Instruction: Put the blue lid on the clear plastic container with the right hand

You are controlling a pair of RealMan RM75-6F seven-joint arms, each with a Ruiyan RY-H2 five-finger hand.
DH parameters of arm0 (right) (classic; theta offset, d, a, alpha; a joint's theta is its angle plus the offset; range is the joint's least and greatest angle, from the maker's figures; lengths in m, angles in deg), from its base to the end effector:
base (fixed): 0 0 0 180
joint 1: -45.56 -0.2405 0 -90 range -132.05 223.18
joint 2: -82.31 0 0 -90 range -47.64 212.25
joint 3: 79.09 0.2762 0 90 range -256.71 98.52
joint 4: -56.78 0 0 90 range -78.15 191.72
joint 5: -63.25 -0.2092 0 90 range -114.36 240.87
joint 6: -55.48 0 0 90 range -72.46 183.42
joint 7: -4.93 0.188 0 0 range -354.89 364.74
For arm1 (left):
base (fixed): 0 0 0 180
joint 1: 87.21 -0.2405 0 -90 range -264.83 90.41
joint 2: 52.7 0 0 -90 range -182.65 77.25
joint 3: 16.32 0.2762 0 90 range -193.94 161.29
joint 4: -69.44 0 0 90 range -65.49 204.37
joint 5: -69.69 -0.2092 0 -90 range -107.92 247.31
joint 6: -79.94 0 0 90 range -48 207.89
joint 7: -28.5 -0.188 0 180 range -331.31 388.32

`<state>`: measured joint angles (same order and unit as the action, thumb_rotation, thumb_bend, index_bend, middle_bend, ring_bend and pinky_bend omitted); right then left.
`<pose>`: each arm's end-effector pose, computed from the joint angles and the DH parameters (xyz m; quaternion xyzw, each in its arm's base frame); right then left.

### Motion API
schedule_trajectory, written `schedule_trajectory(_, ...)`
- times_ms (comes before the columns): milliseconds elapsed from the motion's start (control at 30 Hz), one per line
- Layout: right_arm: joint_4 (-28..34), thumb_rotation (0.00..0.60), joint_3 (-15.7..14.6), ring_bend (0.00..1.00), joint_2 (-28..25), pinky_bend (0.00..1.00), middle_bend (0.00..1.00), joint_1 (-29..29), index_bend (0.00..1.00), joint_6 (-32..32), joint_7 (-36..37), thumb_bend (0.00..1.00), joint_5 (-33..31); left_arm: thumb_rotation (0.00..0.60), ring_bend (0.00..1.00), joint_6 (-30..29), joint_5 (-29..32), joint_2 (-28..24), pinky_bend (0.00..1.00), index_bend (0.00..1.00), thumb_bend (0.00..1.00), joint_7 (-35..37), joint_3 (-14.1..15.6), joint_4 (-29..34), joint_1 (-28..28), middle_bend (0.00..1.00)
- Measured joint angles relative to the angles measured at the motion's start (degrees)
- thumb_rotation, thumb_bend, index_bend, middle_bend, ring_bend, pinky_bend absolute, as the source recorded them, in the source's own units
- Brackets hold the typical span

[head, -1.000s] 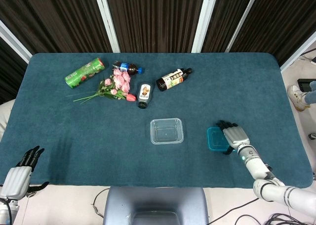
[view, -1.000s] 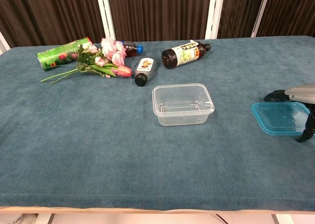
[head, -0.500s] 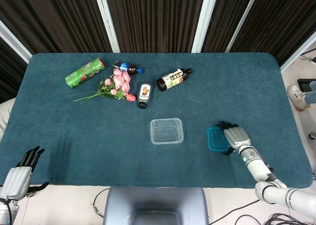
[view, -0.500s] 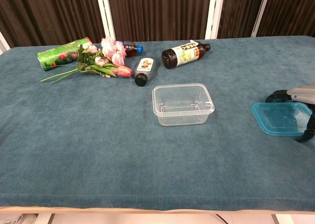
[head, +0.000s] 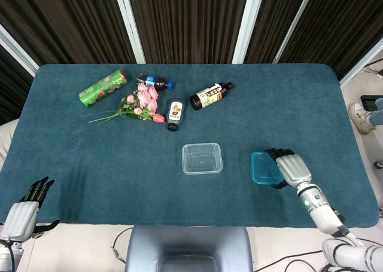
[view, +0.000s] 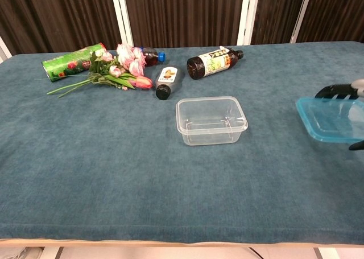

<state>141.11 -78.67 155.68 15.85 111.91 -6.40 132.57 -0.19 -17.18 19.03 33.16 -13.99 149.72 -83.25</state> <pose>-0.3035 -0.3445 0.0518 0.7306 -0.4043 0.2511 0.4896 -0.3738 0.2015 0.1117 -0.6234 -0.4397 -0.3327 0.5544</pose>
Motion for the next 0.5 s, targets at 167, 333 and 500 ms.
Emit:
schedule_trajectory(167, 3.5, 0.600, 0.3, 0.76, -2.4, 0.78, 0.61, 2.1, 0.70, 5.4, 2.4, 0.40, 4.9, 0.600, 0.00, 0.2, 0.0, 0.0, 0.33, 0.09, 0.48, -0.3, 0.0, 0.2, 0.1, 0.00)
schedule_trajectory(333, 5.4, 0.600, 2.3, 0.76, -3.3, 0.77, 0.61, 1.2, 0.70, 5.8, 4.1, 0.40, 7.4, 0.600, 0.00, 0.4, -0.1, 0.0, 0.33, 0.09, 0.48, -0.6, 0.1, 0.5, 0.3, 0.00)
schedule_trajectory(500, 6.0, 0.600, 4.3, 0.75, -2.7, 0.76, 0.61, -1.4, 0.68, 3.2, 3.9, 0.40, 7.5, 0.600, 0.00, 0.5, 0.0, 0.0, 0.33, 0.09, 0.48, -0.4, 0.1, 0.4, 0.3, 0.00)
